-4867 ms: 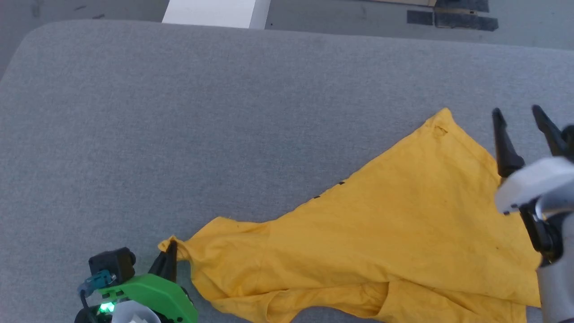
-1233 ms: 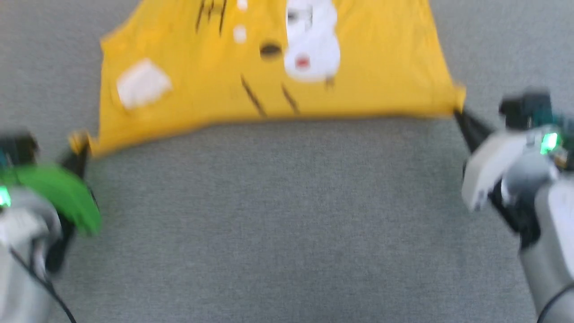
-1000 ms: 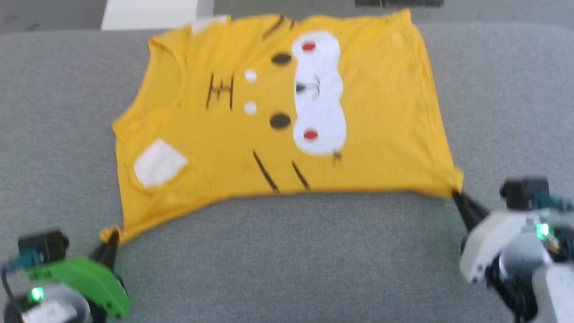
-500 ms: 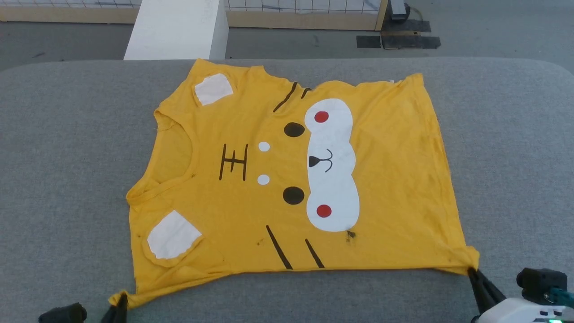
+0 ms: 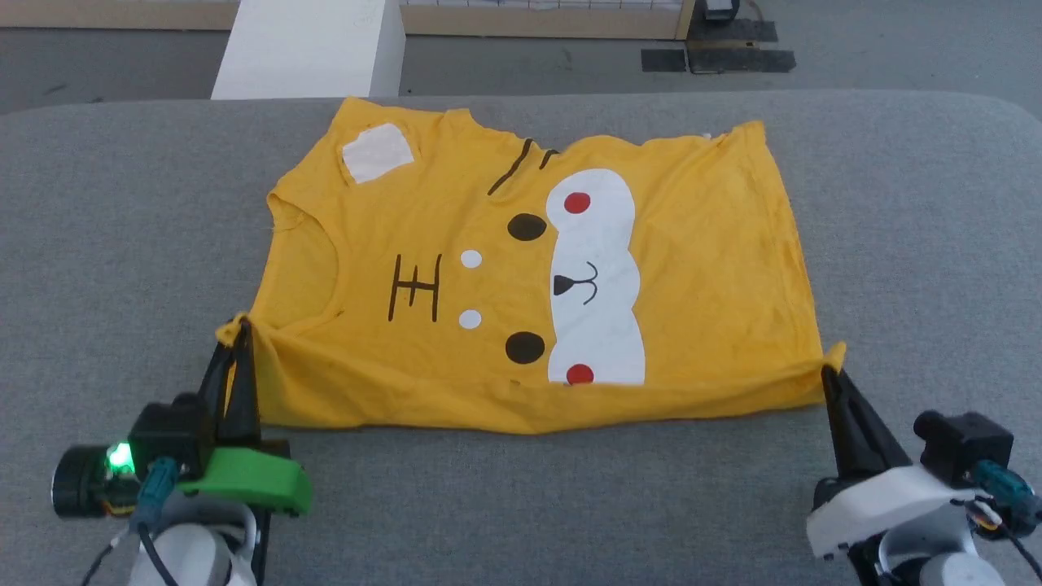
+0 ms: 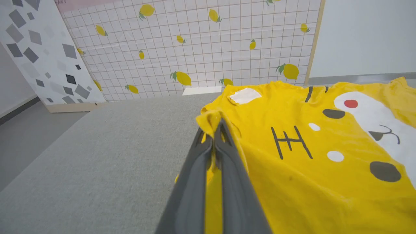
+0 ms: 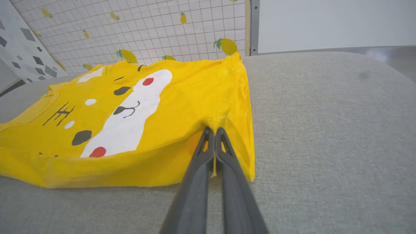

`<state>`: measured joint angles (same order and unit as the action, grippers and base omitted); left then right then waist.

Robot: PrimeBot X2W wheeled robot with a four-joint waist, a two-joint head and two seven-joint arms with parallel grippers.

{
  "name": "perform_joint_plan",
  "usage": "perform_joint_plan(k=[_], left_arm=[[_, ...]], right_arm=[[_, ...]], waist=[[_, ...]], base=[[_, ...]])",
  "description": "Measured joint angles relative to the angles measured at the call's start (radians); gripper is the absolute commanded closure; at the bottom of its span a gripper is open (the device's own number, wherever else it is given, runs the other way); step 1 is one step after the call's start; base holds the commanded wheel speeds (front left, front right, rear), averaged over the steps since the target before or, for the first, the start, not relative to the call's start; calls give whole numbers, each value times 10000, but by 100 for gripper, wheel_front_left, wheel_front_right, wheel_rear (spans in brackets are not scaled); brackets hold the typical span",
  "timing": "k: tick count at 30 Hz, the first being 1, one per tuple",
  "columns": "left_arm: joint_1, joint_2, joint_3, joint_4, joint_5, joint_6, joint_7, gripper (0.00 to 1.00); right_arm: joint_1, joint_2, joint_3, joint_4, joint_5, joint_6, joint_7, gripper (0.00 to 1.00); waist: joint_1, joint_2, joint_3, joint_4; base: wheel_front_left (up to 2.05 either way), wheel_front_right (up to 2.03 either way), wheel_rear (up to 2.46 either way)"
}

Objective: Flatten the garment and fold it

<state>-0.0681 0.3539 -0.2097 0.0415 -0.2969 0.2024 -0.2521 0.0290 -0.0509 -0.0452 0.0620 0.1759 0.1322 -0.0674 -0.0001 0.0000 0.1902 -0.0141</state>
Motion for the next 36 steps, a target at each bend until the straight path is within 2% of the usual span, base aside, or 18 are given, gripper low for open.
perform_joint_plan(k=[6, 12, 20, 23, 28, 29, 30, 31, 32, 34, 36], left_arm=[[-1963, 485, -165, 309, 351, -522, 228, 100], [-3674, 993, -290, 1014, 408, -1068, 1154, 100], [-4949, 1553, -639, 2788, 169, -2201, 3064, 100], [-5123, 1557, -844, 3455, -311, -2727, 4406, 100], [-5441, 1599, -545, 3622, -1733, -2964, 6475, 100], [-5430, 1572, -395, 3557, -1900, -2834, 6623, 72], [-5395, 1542, -307, 3498, -1919, -2671, 6619, 5], [-5333, 1499, -257, 3350, -1873, -2481, 6414, 0], [-5220, 1446, -217, 3229, -1762, -2251, 6054, 0], [-4868, 1317, -65, 2982, -1639, -1891, 5206, 0], [-4402, 1189, 107, 2579, -1415, -1544, 3885, 0]], right_arm=[[-1277, -35, 0, 6, -295, 0, 771, 100], [-2638, -142, -107, 309, -339, 0, 1724, 100], [-3999, -63, -198, 918, -562, 0, 3762, 100], [-4325, -52, -274, 1064, -675, 0, 4916, 100], [-4866, -10, -259, 897, -838, 2, 6911, 100], [-4905, 2, -268, 813, -784, 2, 7237, 100], [-4905, 4, -265, 727, -769, 2, 7451, 65], [-4885, 4, -268, 627, -746, 2, 7616, 18], [-4841, 2, -272, 525, -658, 2, 7668, 0], [-4630, 2, -316, 293, -510, 2, 7494, 0], [-4305, -2, -357, -36, -171, 0, 6755, 0]], waist=[[0, 0, 525, -64], [0, 0, 1288, -166], [2, 0, 2335, -376], [2, 0, 2629, -456], [1, 0, 2810, -615], [2, 0, 2787, -627], [1, 0, 2756, -632], [2, 0, 2708, -632], [2, 0, 2647, -626], [2, 0, 2498, -607], [2, 0, 2292, -583]], base=[[0, 0, 0], [0, 0, 0], [0, 0, 0], [0, 0, 0], [0, 0, 0], [0, 0, 0], [0, 0, 0], [0, 0, 0], [0, 0, 0], [0, 0, 0], [0, 0, 0]])
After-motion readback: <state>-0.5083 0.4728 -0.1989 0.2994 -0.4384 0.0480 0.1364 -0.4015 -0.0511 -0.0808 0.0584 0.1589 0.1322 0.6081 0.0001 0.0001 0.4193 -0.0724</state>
